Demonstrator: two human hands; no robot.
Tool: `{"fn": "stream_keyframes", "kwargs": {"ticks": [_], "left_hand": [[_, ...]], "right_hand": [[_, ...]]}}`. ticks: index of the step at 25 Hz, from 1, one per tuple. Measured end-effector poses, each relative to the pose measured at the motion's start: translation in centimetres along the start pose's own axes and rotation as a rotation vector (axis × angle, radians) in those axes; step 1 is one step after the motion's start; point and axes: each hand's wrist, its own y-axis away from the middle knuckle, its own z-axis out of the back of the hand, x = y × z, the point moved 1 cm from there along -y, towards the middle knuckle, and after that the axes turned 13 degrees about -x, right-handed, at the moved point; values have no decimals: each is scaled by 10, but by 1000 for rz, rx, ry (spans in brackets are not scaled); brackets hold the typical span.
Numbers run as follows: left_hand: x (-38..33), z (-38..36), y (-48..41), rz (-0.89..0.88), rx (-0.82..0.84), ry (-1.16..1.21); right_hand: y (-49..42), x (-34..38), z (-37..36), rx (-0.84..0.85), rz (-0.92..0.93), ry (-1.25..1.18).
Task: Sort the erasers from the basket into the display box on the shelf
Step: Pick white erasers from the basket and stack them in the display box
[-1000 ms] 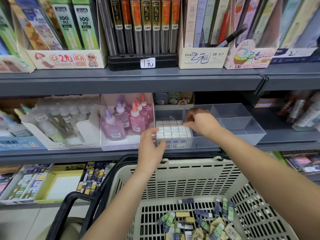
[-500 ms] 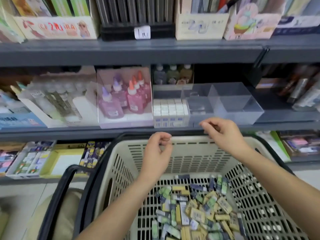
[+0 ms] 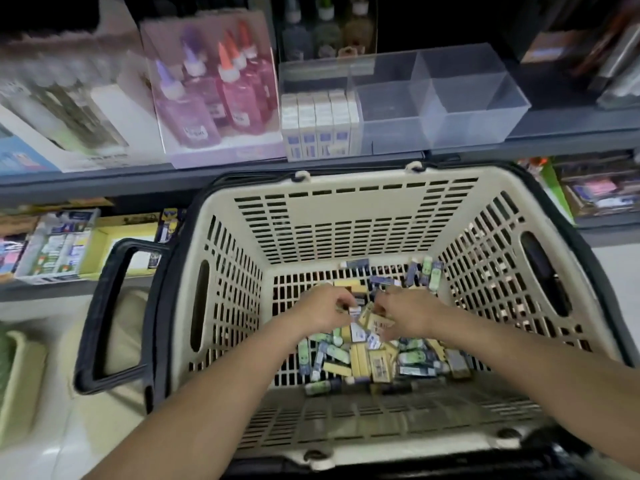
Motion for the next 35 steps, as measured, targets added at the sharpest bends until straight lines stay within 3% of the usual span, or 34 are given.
{"fn": "stream_keyframes", "kwargs": {"ticks": [2,7,9,12,14,16,21,24,28,31,33,35], "left_hand": [[2,-17,4,-91,133,-144],[20,-12,2,-140,-44,-322],[22,-10,0,-130,-70,-317],[12,-24,-1,-145,-92,-364],[6,-38,-3,-136,-78,-419],[5,-45,-5,-100,-87,-429],[7,-39,-8,-12,-188,-170],[2,-30,-11,115,-167,231],[1,-7,-14,390,-141,711],[3,6,-12,666,4,1111],[2,9,-9,731,109,1147],[1,6,-10,713,124,1039]], "right_hand": [[-1,0,-8,-28,12,43],[-2,-22,1,-215,-176,90],[-3,-24,4,-310,-170,54],[-1,-2,-6,-179,-17,-151],[1,10,-14,-77,46,-152],[1,10,-16,-101,50,-136],[-2,17,-21,-115,-49,-194],[1,14,-20,-89,-68,-304],[2,20,-18,-35,-77,-436],[0,22,-20,35,-92,-436],[0,23,-21,64,-75,-445],[1,21,-14,42,-110,-503]]}}
